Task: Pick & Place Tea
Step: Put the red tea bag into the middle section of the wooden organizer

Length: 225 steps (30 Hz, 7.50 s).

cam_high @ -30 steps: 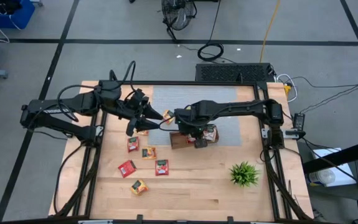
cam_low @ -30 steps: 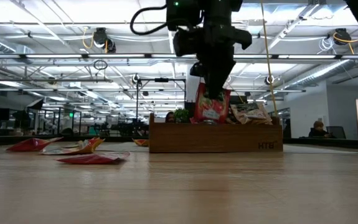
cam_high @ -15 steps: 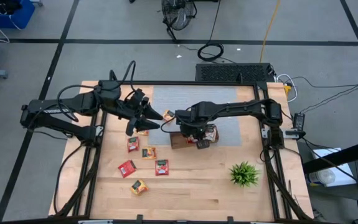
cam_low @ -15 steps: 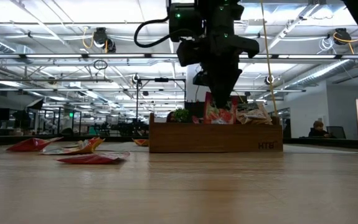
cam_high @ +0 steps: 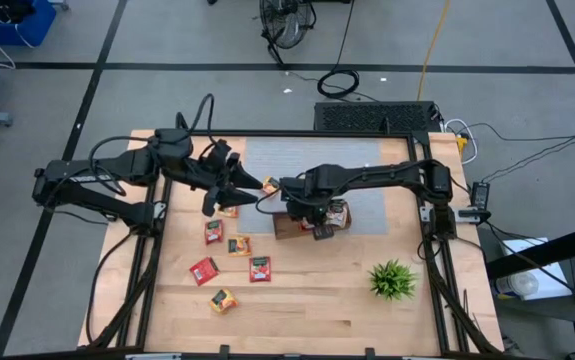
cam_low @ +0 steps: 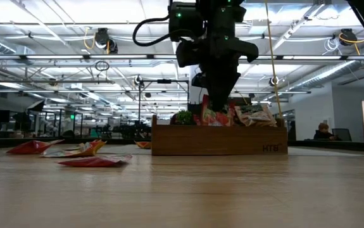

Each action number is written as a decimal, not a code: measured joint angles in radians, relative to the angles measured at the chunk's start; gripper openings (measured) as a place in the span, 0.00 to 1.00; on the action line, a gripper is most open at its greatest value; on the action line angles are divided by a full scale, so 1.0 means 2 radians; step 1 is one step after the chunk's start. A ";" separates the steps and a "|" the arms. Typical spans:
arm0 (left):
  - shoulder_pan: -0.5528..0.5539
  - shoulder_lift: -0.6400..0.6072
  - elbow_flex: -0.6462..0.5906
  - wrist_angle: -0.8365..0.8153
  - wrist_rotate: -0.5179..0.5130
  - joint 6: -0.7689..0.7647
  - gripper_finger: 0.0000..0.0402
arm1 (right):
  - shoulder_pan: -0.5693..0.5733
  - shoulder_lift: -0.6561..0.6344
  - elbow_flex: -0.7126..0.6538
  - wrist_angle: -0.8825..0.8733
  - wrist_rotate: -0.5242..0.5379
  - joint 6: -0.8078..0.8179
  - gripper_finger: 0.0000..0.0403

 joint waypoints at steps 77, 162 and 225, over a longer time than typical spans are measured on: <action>-0.219 0.034 0.000 -0.292 -0.237 -0.004 0.63 | 0.163 -0.285 -0.086 0.310 0.225 0.424 0.29; -0.293 0.378 0.000 -0.190 -0.233 -0.007 0.12 | 0.229 -0.289 -0.190 0.467 0.418 0.382 0.29; -0.290 0.270 0.146 -0.514 -0.406 0.054 0.04 | 0.208 -0.302 -0.190 0.473 0.370 0.467 0.29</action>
